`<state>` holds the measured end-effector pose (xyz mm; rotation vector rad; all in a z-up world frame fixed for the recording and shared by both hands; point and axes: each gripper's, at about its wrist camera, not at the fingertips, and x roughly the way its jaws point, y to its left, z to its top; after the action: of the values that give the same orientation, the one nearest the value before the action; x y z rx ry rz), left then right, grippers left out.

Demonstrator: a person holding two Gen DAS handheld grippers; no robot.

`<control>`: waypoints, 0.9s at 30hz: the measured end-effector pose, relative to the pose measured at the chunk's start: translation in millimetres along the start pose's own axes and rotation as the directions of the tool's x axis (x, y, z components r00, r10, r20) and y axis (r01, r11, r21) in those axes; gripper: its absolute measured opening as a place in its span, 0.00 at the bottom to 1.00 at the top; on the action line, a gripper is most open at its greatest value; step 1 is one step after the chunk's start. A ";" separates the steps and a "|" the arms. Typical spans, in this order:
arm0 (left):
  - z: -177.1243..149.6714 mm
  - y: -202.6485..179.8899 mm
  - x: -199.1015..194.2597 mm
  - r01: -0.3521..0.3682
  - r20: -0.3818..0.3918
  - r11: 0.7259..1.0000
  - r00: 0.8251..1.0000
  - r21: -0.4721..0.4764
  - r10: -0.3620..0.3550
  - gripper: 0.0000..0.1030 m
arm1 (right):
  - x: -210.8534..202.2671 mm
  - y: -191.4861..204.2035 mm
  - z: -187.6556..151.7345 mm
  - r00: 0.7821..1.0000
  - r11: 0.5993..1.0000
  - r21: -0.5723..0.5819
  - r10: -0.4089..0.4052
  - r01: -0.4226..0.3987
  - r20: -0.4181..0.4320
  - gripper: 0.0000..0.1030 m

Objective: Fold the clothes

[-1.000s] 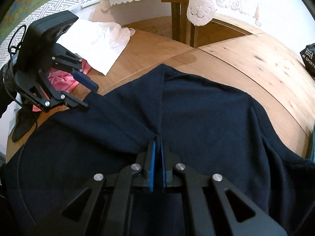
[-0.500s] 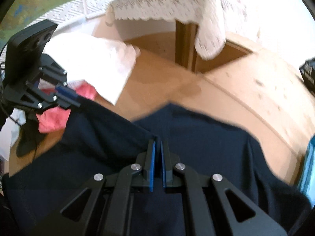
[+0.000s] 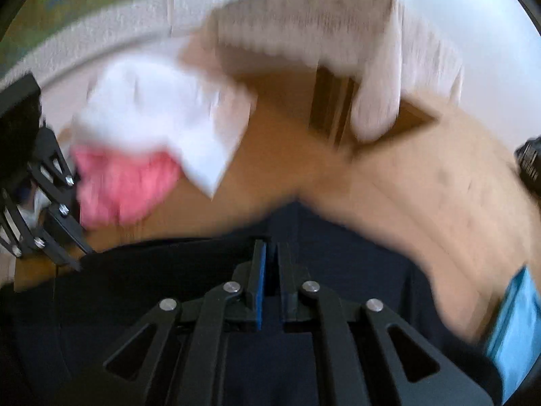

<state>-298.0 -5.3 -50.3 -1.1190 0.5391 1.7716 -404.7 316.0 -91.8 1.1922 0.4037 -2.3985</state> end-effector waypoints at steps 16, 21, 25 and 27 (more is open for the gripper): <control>7.9 34.7 38.8 -0.120 -0.108 0.993 0.987 0.012 0.121 0.24 | 71.8 -70.7 68.4 0.989 0.920 0.367 0.148 -0.139 0.001 0.40; -3.2 22.6 62.4 -0.114 -0.173 0.988 0.976 0.102 0.130 0.32 | 110.4 -65.4 83.8 0.983 0.920 0.372 0.162 -0.121 -0.081 0.40; -4.1 26.0 62.8 -0.108 -0.164 0.991 0.979 0.082 0.120 0.32 | 123.7 -57.4 92.9 0.983 0.936 0.337 0.147 -0.103 -0.108 0.19; -4.7 24.3 63.5 -0.114 -0.161 0.989 0.979 0.093 0.128 0.32 | 126.9 -60.8 99.7 0.982 0.925 0.356 0.172 -0.133 -0.082 0.11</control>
<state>-326.2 10.3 -110.3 -1.2038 0.7902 1.7508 -571.1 293.9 -131.4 1.4552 -0.0908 -2.3349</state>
